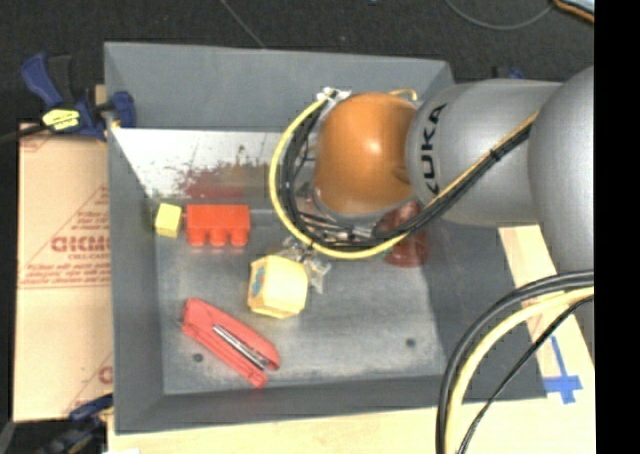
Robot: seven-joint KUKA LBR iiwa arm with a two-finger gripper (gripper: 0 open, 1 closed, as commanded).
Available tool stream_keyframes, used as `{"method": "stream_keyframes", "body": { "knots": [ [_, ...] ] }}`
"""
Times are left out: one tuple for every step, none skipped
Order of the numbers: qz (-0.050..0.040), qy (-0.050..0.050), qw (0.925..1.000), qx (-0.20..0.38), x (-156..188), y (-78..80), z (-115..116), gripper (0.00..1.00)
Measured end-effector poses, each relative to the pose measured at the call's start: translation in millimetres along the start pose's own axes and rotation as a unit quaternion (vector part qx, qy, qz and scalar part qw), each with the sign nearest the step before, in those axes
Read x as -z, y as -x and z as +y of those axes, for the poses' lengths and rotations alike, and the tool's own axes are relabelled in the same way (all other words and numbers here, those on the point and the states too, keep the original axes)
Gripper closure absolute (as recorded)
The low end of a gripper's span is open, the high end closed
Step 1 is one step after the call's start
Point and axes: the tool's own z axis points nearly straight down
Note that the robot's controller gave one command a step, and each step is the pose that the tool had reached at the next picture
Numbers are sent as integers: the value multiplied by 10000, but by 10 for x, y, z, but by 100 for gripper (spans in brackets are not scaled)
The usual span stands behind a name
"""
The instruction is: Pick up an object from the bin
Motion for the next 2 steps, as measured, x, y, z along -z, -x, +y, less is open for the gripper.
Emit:
{"method": "stream_keyframes", "body": {
  "knots": [
    [-66, -50, 10000, -15, 295, 32, -34, 100],
    [-36, -25, 10000, -26, 658, 18, -22, 100]
  ]
}}
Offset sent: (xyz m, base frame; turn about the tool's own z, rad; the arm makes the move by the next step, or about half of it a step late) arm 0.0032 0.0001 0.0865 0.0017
